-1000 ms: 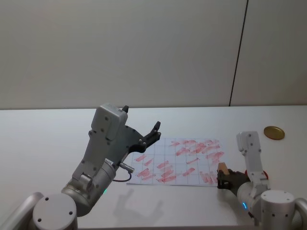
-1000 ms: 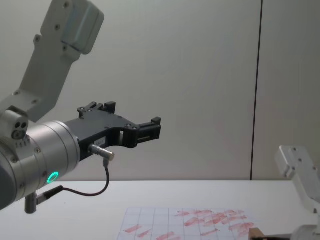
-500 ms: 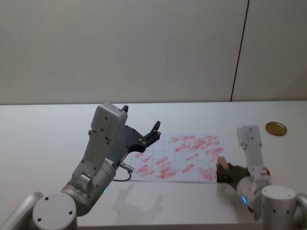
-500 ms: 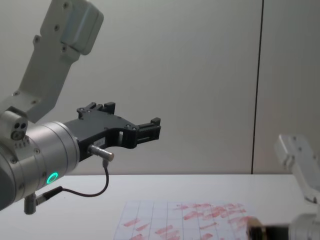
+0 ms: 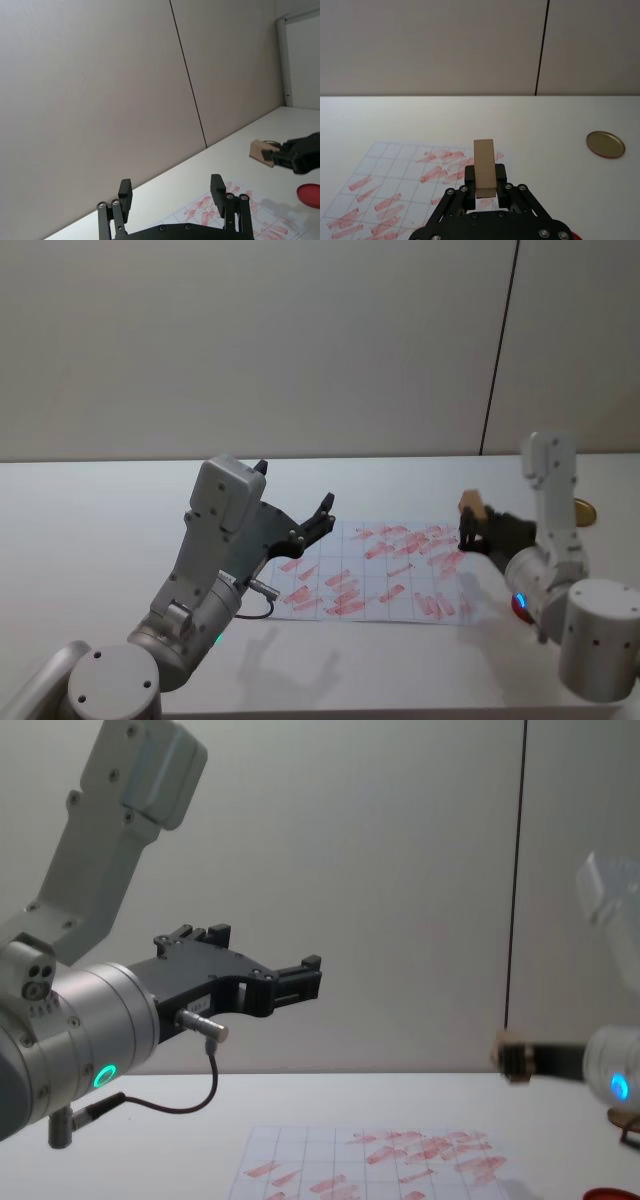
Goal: Use the one hand to pick up the stamp and affix it onto the A4 paper.
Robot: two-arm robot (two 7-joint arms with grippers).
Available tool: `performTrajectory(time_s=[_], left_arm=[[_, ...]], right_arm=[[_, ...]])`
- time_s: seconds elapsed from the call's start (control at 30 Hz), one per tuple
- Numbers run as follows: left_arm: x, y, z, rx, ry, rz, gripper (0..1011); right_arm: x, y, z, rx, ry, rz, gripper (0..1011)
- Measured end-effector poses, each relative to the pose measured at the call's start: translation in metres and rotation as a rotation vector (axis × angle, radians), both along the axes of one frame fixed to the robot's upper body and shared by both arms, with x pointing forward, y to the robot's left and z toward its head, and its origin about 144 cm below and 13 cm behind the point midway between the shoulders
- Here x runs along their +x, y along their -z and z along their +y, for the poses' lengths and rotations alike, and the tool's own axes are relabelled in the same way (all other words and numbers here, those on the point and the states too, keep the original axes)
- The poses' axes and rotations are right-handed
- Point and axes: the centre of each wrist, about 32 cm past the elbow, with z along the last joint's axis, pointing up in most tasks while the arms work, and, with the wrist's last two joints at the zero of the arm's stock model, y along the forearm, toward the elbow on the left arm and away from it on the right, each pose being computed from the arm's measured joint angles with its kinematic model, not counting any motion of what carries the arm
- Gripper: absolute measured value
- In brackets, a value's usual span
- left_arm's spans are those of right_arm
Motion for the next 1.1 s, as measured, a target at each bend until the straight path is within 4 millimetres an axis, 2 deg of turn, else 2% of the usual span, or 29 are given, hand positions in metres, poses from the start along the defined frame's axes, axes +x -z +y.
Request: performTrajectory(time_s=[0.23, 0.43, 0.67, 1.1], left_arm=[[0.000, 0.000, 0.000, 0.000, 0.000, 0.000, 993], [0.000, 0.000, 0.000, 0.000, 0.000, 0.000, 993], [0.000, 0.000, 0.000, 0.000, 0.000, 0.000, 993], [0.000, 0.000, 0.000, 0.000, 0.000, 0.000, 993]], right_arm=[[-0.006, -0.021, -0.008, 0.012, 0.046, -0.042, 218], [-0.011, -0.025, -0.018, 0.008, 0.086, -0.036, 217], [-0.017, -0.022, -0.032, -0.005, 0.136, -0.005, 217], [-0.026, -0.004, -0.053, -0.028, 0.194, 0.077, 217]])
